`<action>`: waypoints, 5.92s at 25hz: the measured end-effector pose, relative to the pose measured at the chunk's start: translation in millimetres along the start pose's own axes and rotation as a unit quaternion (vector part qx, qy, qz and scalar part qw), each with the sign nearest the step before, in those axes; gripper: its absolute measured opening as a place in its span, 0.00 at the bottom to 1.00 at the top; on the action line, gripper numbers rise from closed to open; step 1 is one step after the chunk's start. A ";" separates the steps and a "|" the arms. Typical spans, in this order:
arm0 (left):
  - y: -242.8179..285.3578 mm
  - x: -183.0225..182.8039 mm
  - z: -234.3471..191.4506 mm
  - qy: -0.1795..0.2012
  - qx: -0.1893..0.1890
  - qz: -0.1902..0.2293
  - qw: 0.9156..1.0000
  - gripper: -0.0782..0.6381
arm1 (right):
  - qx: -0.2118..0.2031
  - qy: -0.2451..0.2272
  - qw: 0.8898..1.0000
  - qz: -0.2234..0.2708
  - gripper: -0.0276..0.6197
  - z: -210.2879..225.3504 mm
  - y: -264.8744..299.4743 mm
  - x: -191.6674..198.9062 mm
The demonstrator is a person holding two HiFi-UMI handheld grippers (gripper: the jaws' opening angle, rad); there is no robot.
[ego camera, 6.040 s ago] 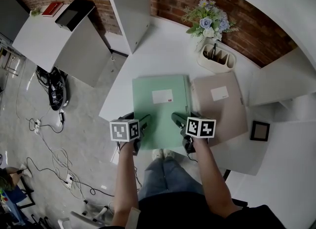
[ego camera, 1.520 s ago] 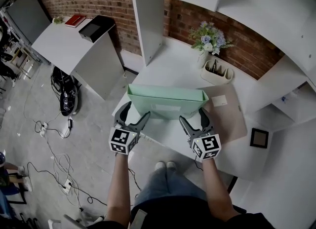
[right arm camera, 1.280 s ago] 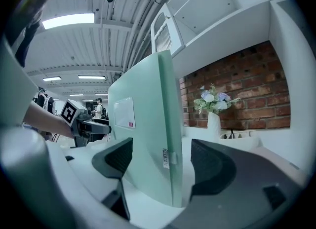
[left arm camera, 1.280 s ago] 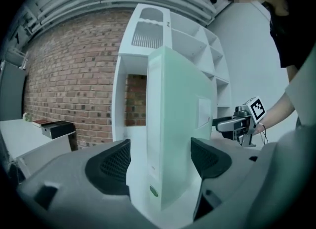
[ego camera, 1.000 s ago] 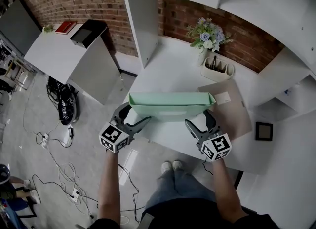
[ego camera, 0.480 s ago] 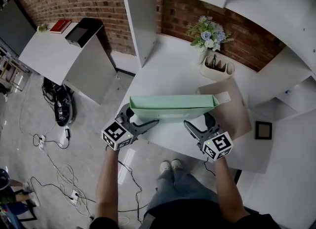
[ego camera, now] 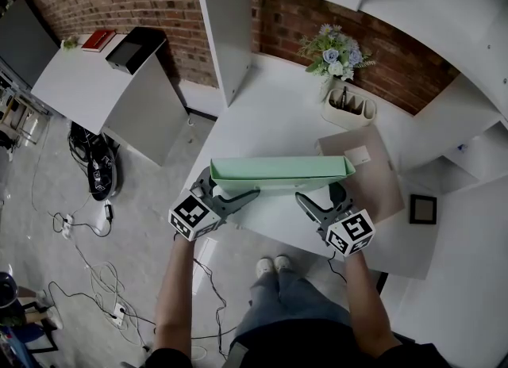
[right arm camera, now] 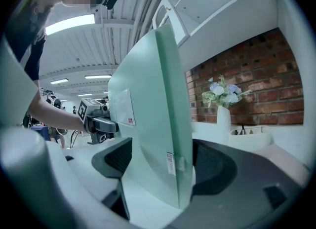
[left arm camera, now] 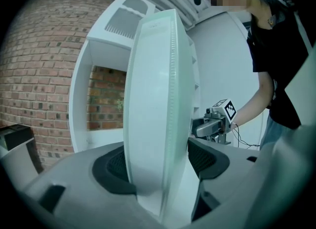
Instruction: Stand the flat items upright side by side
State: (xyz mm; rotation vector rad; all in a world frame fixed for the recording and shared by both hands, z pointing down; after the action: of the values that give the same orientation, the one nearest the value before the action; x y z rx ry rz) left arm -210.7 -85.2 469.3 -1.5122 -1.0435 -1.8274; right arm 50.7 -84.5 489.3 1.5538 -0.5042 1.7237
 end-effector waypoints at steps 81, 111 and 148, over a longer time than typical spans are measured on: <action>93.2 -53.6 -122.8 -0.022 -0.387 0.117 0.914 0.27 | -0.122 0.062 0.990 0.025 0.60 33.2 36.1 -28.9; 164.1 -8.3 -184.7 0.011 -0.377 0.117 0.919 0.33 | -0.107 0.069 0.992 0.018 0.60 47.2 43.6 -22.2; 83.1 -23.0 2.1 -0.037 -0.299 0.073 0.951 0.51 | -0.036 0.037 0.996 0.069 0.59 47.6 -24.4 -56.9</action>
State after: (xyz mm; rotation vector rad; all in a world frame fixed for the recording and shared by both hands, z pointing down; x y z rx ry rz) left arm -137.6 -130.8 465.5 -1.9473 -0.3910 -2.0988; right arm 99.7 -118.2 438.7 1.4266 -0.6419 1.8386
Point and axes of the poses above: the fingertips, and each gripper's own axes: y forward along the fingers, z to its right, x out of its underside, the point moved 8 cm from there along -y, backward along the fingers, and after that the axes turned 4 degrees about y, right-handed, at the moved point
